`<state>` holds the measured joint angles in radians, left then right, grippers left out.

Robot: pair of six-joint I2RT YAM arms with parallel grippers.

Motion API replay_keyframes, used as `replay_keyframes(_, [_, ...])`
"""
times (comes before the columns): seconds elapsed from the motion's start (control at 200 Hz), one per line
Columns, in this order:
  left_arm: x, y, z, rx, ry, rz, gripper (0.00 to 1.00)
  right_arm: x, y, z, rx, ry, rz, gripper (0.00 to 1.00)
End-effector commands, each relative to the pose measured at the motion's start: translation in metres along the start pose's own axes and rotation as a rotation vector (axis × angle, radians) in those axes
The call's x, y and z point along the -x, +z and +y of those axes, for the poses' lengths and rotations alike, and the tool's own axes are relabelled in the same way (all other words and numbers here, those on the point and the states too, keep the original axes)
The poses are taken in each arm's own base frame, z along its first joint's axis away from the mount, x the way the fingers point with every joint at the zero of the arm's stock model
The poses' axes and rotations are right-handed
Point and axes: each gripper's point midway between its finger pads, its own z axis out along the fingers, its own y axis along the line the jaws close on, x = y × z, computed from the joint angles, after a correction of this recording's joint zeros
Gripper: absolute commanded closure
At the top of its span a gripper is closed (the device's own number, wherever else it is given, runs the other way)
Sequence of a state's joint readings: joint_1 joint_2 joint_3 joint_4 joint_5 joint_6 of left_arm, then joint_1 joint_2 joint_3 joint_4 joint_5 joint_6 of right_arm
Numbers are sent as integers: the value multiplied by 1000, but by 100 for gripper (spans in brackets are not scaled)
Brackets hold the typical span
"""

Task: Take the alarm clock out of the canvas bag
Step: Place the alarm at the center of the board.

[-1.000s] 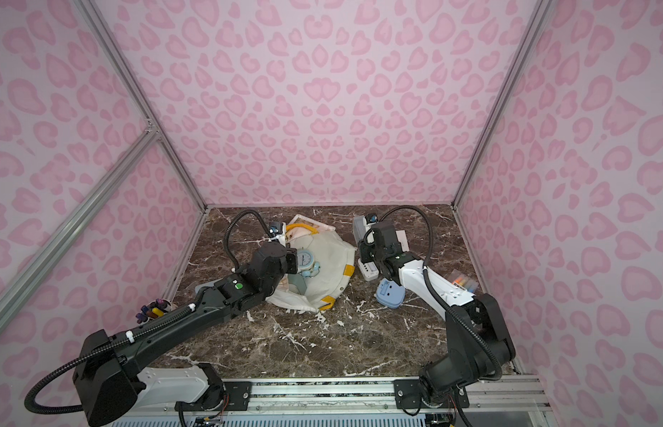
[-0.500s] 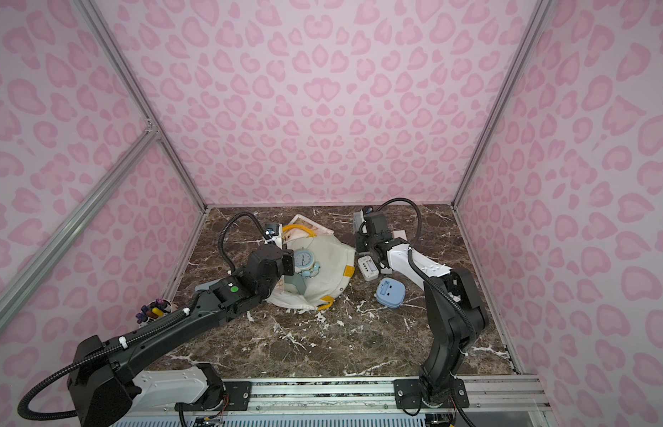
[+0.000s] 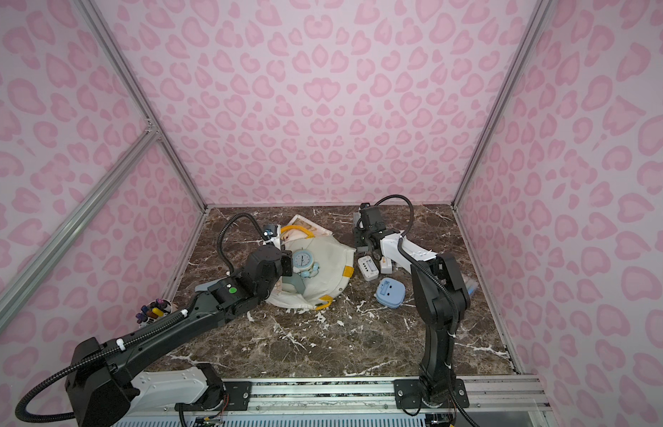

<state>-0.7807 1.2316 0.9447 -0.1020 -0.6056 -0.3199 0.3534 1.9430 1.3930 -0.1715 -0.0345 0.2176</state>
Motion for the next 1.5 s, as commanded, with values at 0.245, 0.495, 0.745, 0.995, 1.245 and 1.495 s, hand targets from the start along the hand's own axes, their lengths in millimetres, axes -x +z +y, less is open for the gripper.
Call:
replay_keyframes(0.245, [-4, 0, 9, 41, 10, 9, 97, -17, 12, -6, -9, 32, 69, 68])
replay_keyframes(0.495, [-5, 1, 9, 42, 8, 11, 97, -26, 14, -11, -10, 49, 103, 60])
replay_keyframes(0.745, [-4, 1, 7, 39, 9, 12, 97, -32, 16, -11, -5, 55, 120, 52])
replay_keyframes(0.995, [-5, 2, 7, 38, 7, 14, 97, -33, 15, -14, -9, 69, 121, 43])
replay_keyframes(1.245, [-4, 2, 7, 39, 6, 13, 97, -24, 5, -10, 16, 64, 85, 33])
replay_keyframes(1.495, [-4, 2, 5, 31, 5, 15, 97, -13, -12, -8, 47, 76, 29, 26])
